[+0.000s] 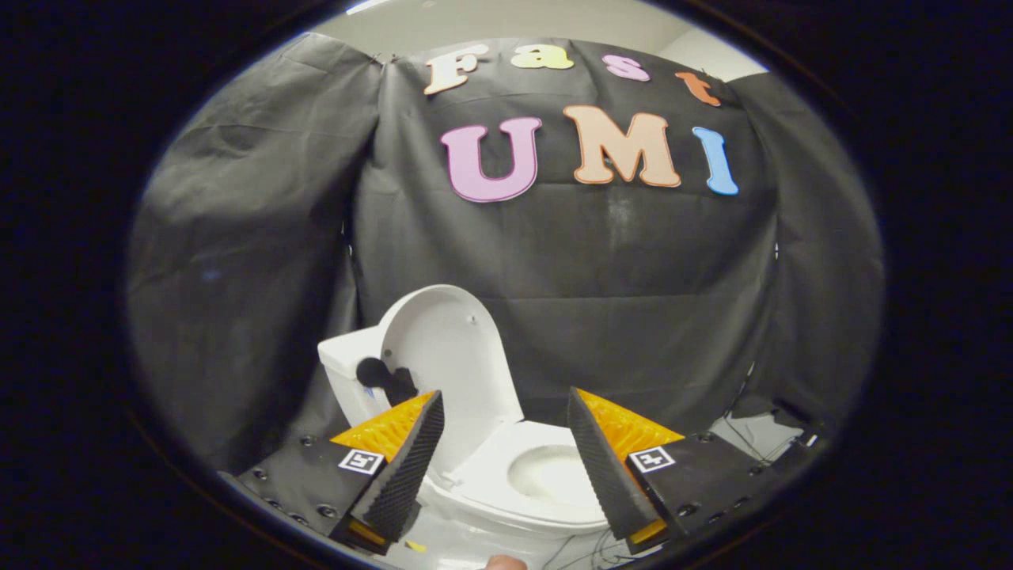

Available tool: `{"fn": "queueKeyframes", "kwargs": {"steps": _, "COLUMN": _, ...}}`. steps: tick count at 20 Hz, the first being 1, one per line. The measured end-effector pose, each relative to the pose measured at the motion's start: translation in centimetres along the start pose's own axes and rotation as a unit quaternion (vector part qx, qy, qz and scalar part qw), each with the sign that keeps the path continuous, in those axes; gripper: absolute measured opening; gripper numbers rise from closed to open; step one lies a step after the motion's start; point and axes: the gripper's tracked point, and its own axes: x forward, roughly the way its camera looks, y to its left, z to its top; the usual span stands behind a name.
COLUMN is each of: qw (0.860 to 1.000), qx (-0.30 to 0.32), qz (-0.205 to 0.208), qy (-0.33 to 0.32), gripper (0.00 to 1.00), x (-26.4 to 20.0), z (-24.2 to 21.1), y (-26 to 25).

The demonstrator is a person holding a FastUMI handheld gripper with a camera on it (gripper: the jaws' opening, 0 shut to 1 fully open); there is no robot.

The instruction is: Open the toilet lid.

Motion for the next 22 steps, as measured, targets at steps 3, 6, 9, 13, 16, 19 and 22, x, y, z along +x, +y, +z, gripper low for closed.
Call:
{"fn": "queueKeyframes", "kwargs": {"steps": 3, "qw": 1.0, "qx": -0.011, "qz": 0.006, "qy": 0.0, "gripper": 0.96, "x": -1.0, "z": -0.5, "y": -0.6}}
{"fn": "queueKeyframes", "kwargs": {"steps": 6, "qw": 0.998, "qx": -0.026, "qz": 0.043, "qy": -0.037, "gripper": 0.97, "x": -2.0, "z": 0.4, "y": 0.5}}
{"fn": "queueKeyframes", "kwargs": {"steps": 9, "qw": 0.996, "qx": -0.004, "qz": 0.056, "qy": -0.069, "gripper": 0.98, "x": -2.2, "z": 0.8, "y": -1.0}}
{"fn": "queueKeyframes", "kwargs": {"steps": 13, "qw": 0.999, "qx": 0.008, "qz": 0.028, "qy": -0.037, "gripper": 0.98, "x": -1.5, "z": -1.9, "y": -4.8}}
{"fn": "queueKeyframes", "kwargs": {"steps": 16, "qw": 1.0, "qx": 0.012, "qz": 0.018, "qy": -0.021, "gripper": 0.98, "x": -1.6, "z": -3.2, "y": -7.1}}
{"fn": "queueKeyframes", "kwargs": {"steps": 19, "qw": 0.999, "qx": 0.021, "qz": 0.003, "qy": -0.024, "gripper": 0.98, "x": -2.1, "z": -3.3, "y": -9.3}}
{"fn": "queueKeyframes", "kwargs": {"steps": 22, "qw": 0.999, "qx": 0.035, "qz": -0.006, "qy": -0.032, "gripper": 0.97, "x": -2.5, "z": -3.4, "y": -10.7}}
